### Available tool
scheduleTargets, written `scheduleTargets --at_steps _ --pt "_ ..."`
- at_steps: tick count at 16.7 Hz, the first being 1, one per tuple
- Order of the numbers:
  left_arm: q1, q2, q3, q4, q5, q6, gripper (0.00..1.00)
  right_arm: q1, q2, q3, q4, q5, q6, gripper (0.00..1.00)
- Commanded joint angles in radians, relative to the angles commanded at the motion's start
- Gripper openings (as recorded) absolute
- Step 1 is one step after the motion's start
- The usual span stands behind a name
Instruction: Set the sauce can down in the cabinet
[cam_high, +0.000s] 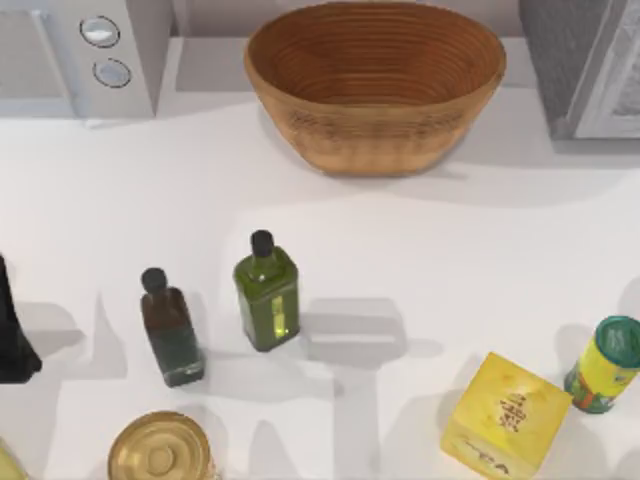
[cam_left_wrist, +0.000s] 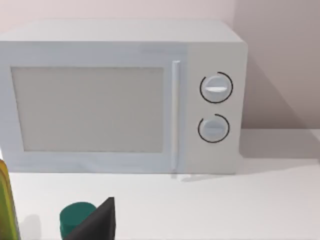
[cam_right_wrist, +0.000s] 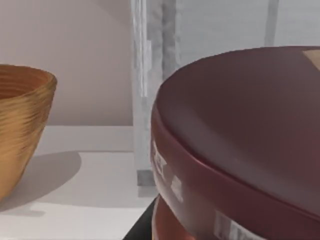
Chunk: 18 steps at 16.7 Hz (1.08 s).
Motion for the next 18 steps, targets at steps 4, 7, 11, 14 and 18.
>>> scheduleTargets --at_steps 4,7,11,14,18 --pt "0.000 0.000 0.000 0.000 0.000 0.000 1.00 -0.003 0.004 0.001 -0.001 -0.002 0.001 0.00" --pt "0.000 0.000 0.000 0.000 0.000 0.000 1.00 0.004 0.033 0.032 -0.012 0.000 0.001 0.00" --pt "0.000 0.000 0.000 0.000 0.000 0.000 1.00 0.032 0.190 0.222 -0.071 0.019 0.002 0.00" --pt "0.000 0.000 0.000 0.000 0.000 0.000 1.00 0.055 0.369 0.464 -0.140 0.048 0.009 0.00" --pt "0.000 0.000 0.000 0.000 0.000 0.000 1.00 0.079 0.653 0.858 -0.252 0.107 0.027 0.00"
